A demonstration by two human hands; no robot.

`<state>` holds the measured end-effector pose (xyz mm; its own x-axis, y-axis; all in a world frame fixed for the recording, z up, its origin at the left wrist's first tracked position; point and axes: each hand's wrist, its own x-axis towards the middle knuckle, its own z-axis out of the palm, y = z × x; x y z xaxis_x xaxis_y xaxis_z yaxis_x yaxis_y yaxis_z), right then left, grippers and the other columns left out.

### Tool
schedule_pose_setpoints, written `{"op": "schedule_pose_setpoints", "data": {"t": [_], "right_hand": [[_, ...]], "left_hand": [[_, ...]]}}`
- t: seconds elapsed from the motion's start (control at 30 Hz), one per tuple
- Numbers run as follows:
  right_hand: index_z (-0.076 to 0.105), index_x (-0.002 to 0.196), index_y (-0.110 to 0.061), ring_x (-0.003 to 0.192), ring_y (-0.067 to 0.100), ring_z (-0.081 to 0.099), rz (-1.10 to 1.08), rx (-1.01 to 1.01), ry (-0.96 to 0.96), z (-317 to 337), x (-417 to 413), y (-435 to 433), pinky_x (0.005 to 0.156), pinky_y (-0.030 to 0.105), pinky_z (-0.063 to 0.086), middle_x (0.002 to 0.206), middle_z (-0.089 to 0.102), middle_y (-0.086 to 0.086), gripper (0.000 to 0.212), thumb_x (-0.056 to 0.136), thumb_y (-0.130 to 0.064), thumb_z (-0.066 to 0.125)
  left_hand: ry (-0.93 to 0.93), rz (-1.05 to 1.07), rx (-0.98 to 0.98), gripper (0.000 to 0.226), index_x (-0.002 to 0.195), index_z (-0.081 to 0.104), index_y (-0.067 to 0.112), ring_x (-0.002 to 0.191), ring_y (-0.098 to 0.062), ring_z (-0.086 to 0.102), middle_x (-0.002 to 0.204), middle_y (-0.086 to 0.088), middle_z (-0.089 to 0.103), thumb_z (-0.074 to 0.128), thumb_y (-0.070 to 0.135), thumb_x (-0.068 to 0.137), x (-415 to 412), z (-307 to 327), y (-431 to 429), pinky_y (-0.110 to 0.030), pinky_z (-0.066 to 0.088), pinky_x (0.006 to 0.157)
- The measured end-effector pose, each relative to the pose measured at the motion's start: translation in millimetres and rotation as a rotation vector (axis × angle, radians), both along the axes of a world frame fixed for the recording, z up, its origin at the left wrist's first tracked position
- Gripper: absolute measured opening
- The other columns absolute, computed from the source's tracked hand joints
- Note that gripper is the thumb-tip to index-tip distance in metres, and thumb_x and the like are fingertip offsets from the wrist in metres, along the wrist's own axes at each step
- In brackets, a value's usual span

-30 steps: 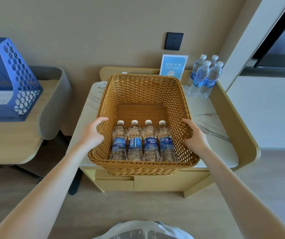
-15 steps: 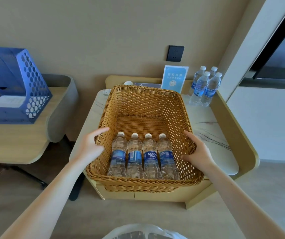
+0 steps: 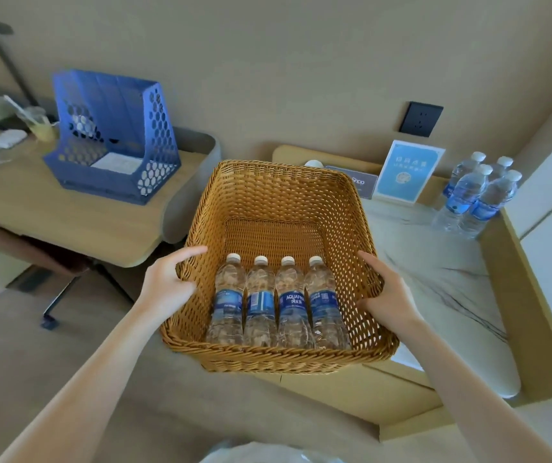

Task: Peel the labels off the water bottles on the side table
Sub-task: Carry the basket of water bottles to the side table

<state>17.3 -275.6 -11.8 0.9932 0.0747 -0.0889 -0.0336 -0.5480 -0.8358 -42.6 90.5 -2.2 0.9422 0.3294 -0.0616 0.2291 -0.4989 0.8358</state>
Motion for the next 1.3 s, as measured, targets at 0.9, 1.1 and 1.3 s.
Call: {"op": "schedule_pose_setpoints", "data": {"t": [0.9, 1.1, 1.3], "right_hand": [[0.047, 0.145, -0.034, 0.125, 0.015, 0.053, 1.015, -0.023, 0.045, -13.6, -35.2, 432.8, 0.099, 0.022, 0.045, 0.145, 0.049, -0.002, 0.089, 0.074, 0.015, 0.067], [0.044, 0.146, -0.035, 0.138, 0.022, 0.042, 1.166, -0.064, 0.047, -28.5, -66.5, 552.1, 0.106, 0.031, 0.037, 0.149, 0.047, 0.0, 0.084, 0.078, 0.008, 0.067], [0.045, 0.145, -0.037, 0.139, 0.023, 0.041, 1.293, -0.086, 0.085, -27.8, -96.3, 668.3, 0.109, 0.037, 0.039, 0.151, 0.044, -0.001, 0.083, 0.08, 0.01, 0.065]], "left_hand": [[-0.021, 1.002, -0.041, 0.066, 0.133, 0.061, 0.028, 0.131, -0.026, 0.05, 0.144, -0.006, 0.053, 0.06, -0.015, 0.083, -319.0, -16.3, 211.0, -0.047, 0.048, 0.105], [0.026, 1.141, -0.023, 0.063, 0.135, 0.06, 0.026, 0.131, -0.025, 0.05, 0.144, -0.006, 0.054, 0.06, -0.011, 0.084, -364.1, -20.1, 276.7, -0.035, 0.044, 0.101], [0.074, 1.281, 0.007, 0.064, 0.133, 0.062, 0.023, 0.127, -0.025, 0.054, 0.138, -0.007, 0.059, 0.061, -0.01, 0.079, -402.7, -16.6, 333.6, -0.037, 0.041, 0.107]]}}
